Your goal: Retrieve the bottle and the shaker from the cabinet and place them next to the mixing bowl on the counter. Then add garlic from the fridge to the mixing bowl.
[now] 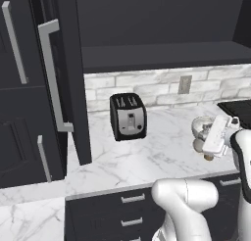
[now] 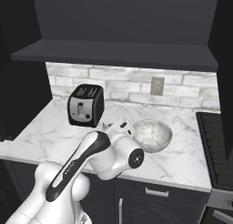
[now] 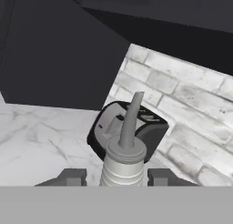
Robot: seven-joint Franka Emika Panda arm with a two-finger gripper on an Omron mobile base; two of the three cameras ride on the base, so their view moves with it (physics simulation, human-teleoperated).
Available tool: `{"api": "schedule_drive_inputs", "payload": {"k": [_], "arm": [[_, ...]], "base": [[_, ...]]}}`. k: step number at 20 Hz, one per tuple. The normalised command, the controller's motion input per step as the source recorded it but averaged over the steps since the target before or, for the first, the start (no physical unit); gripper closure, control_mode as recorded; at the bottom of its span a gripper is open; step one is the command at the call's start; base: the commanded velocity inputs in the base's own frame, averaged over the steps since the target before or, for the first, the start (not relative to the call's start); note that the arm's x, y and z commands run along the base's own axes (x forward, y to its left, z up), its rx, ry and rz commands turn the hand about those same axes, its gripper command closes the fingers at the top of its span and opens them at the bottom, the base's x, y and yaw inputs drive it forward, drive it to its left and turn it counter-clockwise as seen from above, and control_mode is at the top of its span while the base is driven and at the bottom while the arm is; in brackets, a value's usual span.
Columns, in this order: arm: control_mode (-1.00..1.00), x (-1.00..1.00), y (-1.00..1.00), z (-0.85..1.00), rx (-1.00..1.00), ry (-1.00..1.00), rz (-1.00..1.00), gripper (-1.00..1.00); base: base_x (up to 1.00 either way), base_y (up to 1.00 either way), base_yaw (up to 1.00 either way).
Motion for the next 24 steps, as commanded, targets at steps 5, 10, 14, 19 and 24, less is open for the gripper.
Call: {"api": "schedule_drive_inputs", "payload": {"k": [5,10,14,19,24], "arm": [[-1.0,0.42,0.0,-0.19,0.0,0.05,0.0,1.0],[-1.0,0.4,0.0,-0.18,0.01,0.03,0.0,1.0],[-1.0,0.37,0.0,-0.2,0.0,0.01,0.0,1.0],[-1.0,0.32,0.0,-0.18,0.0,0.0,0.0,1.0],[-1.0,0.15,0.0,-0.1,0.0,0.0,0.0,1.0]], "base": [[0.0,0.0,0.0],[0.0,0.0,0.0],[0.0,0.0,0.0],[0.0,0.0,0.0],[0.0,0.0,0.0]]}}
